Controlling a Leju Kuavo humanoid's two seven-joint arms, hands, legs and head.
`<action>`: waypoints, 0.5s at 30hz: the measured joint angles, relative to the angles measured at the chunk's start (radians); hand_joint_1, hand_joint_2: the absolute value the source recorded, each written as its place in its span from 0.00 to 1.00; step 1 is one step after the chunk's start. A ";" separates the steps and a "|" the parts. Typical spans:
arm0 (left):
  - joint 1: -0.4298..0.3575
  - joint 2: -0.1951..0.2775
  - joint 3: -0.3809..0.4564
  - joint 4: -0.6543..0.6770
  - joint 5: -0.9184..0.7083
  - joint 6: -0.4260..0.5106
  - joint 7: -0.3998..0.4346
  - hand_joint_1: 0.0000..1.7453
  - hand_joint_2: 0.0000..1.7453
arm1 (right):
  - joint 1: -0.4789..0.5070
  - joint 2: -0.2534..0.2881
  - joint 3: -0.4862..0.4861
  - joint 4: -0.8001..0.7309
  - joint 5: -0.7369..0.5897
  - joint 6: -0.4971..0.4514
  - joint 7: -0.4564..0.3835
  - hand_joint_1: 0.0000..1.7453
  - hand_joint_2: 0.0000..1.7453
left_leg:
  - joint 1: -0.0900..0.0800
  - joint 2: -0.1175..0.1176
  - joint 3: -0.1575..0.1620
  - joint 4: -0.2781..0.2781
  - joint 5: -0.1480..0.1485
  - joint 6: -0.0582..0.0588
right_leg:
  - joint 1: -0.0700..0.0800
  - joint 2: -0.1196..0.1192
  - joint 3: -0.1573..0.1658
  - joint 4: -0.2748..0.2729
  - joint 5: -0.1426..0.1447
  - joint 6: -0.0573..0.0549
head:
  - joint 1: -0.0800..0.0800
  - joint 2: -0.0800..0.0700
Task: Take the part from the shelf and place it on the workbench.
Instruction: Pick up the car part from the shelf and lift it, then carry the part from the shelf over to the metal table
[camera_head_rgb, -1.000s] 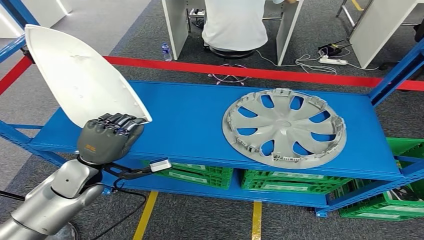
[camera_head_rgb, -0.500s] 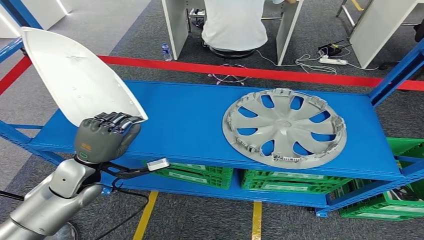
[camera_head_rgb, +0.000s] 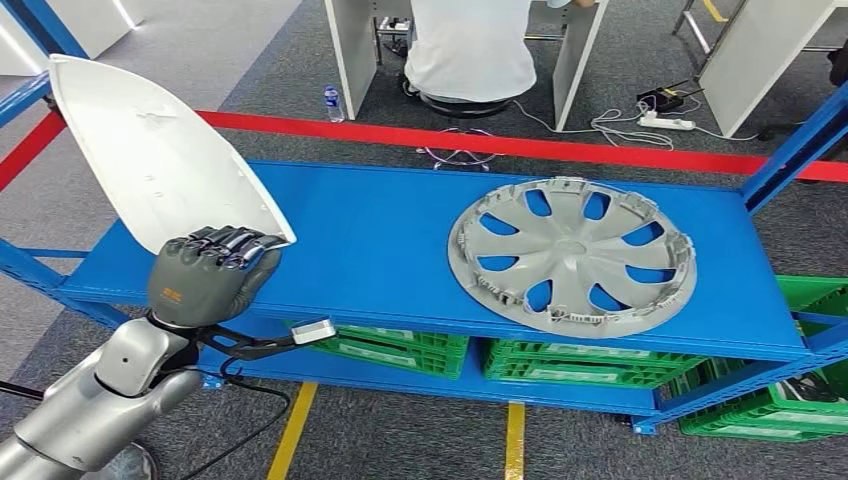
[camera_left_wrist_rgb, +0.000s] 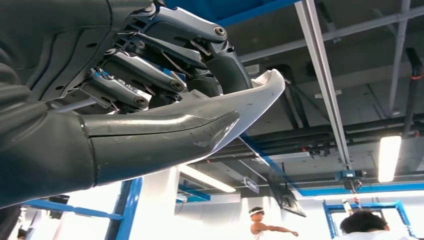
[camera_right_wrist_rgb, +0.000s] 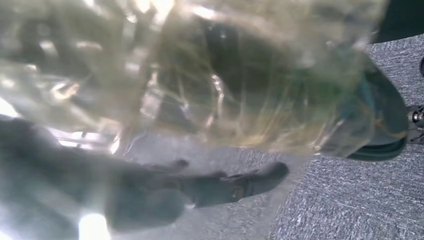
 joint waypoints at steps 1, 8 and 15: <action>-0.001 0.002 -0.001 0.000 0.000 0.000 0.000 1.00 1.00 | -0.001 0.000 0.000 0.000 0.000 0.000 0.000 0.00 0.00 | 0.001 0.000 0.002 -0.006 0.003 0.005 | 0.000 -0.001 0.000 -0.002 0.000 0.004 | 0.000 0.000; -0.007 0.004 -0.011 0.001 0.000 0.000 0.007 1.00 1.00 | -0.001 -0.002 0.000 0.001 0.001 0.001 -0.003 0.00 0.00 | 0.009 -0.006 0.013 -0.031 0.020 0.027 | 0.001 0.046 -0.164 0.279 -0.108 0.010 | 0.008 0.000; -0.012 0.012 -0.024 0.003 -0.003 0.000 0.035 1.00 1.00 | -0.004 -0.004 0.000 0.001 0.005 0.004 -0.005 0.00 0.00 | 0.006 -0.017 0.005 -0.013 0.011 0.002 | 0.002 0.052 -0.074 0.037 0.056 0.002 | 0.008 0.000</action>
